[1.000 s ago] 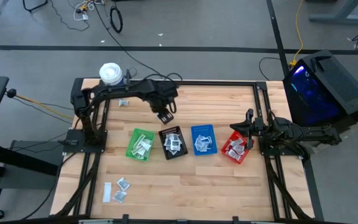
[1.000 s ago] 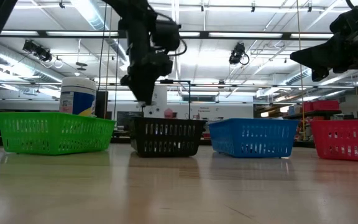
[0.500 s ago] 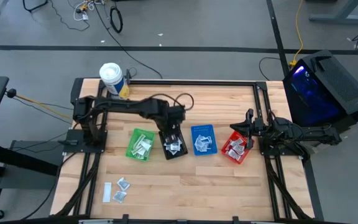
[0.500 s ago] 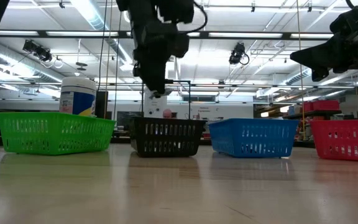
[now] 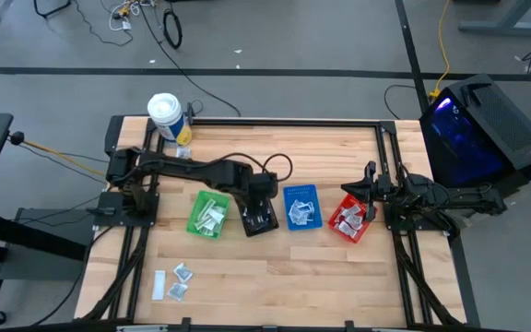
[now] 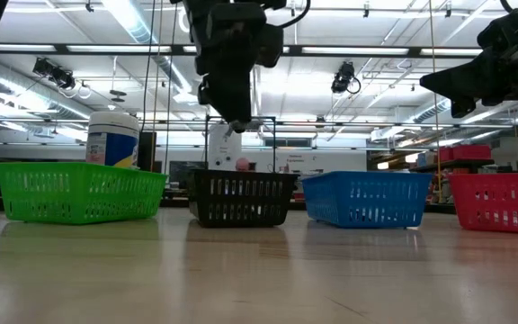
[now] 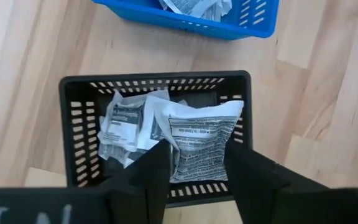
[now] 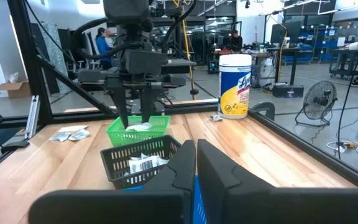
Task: Pick & Place First Aid Supplies
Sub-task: Put the towelette pack into the black basket
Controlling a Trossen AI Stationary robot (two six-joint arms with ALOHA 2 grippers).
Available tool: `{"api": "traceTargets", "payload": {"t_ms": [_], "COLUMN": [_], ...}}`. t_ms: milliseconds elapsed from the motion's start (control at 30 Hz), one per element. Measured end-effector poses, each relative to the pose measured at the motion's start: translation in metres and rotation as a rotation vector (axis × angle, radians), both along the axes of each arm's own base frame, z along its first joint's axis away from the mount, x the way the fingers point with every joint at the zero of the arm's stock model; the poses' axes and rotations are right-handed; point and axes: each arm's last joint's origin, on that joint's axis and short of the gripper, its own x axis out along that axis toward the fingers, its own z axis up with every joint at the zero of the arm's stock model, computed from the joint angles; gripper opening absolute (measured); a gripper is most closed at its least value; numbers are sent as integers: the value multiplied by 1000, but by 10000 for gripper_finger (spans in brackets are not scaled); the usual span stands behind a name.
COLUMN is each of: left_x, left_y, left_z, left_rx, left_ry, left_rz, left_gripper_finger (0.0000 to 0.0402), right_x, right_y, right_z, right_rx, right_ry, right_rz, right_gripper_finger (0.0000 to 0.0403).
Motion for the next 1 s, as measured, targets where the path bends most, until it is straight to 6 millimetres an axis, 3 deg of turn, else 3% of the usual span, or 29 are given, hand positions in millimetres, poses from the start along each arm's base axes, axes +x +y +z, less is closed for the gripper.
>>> {"api": "traceTargets", "payload": {"t_ms": [400, 600, 1000], "left_x": [0, -5, -33], "left_y": [-3, -1, 42], "left_z": [0, 1, 5], "left_rx": [-22, -37, -19], "left_ry": [2, 37, 242], "left_rz": [46, 41, 102], "left_gripper_finger": [274, 280, 271], "right_x": [0, 0, 0], "right_y": [0, 0, 0], "right_z": [0, 0, 0], "right_rx": [0, 0, 0], "right_ry": [0, -1, 0], "right_rz": [0, 0, 0], "right_gripper_finger": [23, 23, 23]}}
